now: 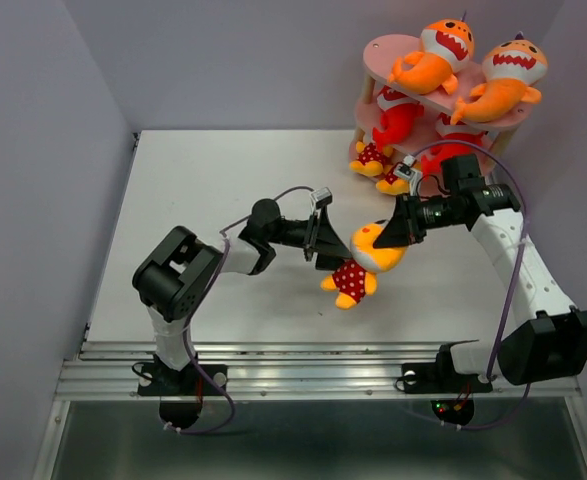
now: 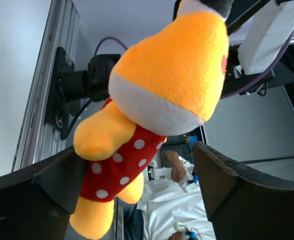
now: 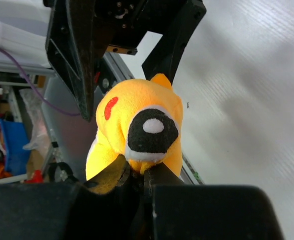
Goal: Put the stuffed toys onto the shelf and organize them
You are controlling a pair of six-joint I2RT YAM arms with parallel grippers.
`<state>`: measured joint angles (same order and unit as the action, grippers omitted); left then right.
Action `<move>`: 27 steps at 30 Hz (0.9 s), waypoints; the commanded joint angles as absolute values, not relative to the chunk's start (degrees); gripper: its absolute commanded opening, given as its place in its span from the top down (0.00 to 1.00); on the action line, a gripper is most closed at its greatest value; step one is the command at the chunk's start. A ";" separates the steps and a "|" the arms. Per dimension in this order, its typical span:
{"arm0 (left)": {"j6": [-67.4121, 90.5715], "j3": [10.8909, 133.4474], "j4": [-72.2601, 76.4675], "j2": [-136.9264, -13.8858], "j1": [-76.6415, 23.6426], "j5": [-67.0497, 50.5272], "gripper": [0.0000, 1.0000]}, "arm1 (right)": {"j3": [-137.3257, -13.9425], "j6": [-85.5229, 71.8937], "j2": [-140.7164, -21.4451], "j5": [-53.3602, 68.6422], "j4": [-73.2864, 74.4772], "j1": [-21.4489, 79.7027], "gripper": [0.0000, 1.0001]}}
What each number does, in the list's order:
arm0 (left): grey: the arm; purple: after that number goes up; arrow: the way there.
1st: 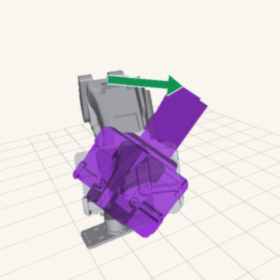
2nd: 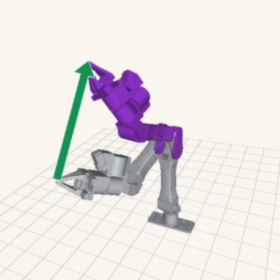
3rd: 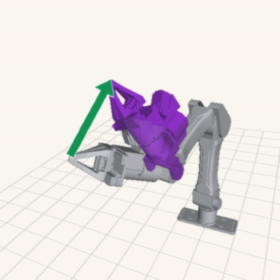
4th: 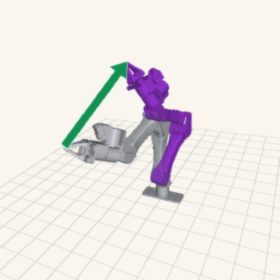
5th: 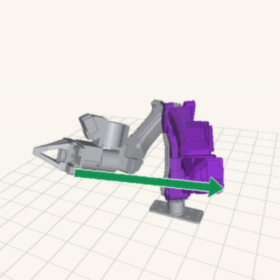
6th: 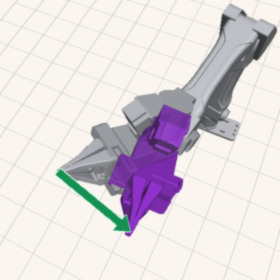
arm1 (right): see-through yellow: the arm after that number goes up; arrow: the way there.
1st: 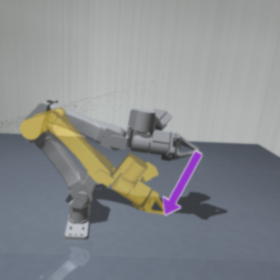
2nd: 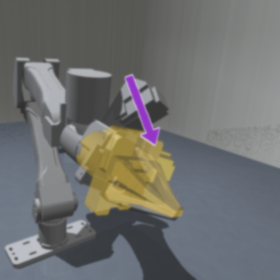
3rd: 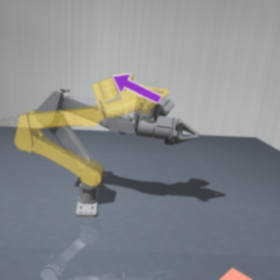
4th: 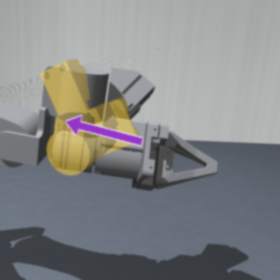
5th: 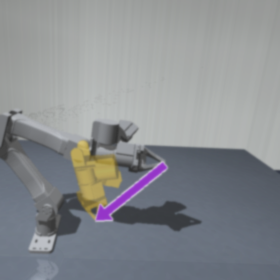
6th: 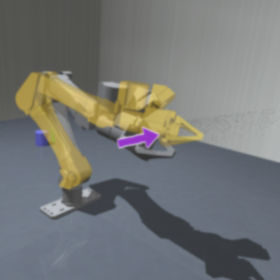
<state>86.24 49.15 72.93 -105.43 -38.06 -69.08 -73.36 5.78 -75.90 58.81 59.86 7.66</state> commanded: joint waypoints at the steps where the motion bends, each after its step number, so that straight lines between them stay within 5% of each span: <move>1: 81.83 49.58 105.91 -98.27 -36.65 -66.62 0.01 | -77.60 6.15 -70.50 53.45 59.59 8.70 0.99; 7: 65.39 42.37 88.92 -83.81 -30.07 -63.73 0.01 | -81.30 3.61 -67.33 46.94 58.62 6.78 0.99; 9: 39.56 44.01 56.40 -74.42 -30.05 -57.27 0.01 | -81.13 2.20 -67.06 45.79 57.84 4.85 0.99; 12: 20.69 46.85 33.01 -66.64 -33.21 -40.59 0.01 | -80.86 0.09 -67.59 44.91 56.69 1.60 0.99; 19: 8.71 37.63 30.50 -51.43 -41.03 -16.55 0.01 | -81.65 -8.25 -72.77 52.72 55.46 -4.92 0.99; 27: -1.65 31.20 40.85 -57.28 -65.89 15.36 0.01 | -79.98 -11.43 -73.92 55.02 54.76 -6.68 0.99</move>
<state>6.81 33.10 34.22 -53.69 -59.61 -3.14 -79.68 -9.04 -75.55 51.72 57.49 -5.82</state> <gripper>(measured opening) 0.986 0.149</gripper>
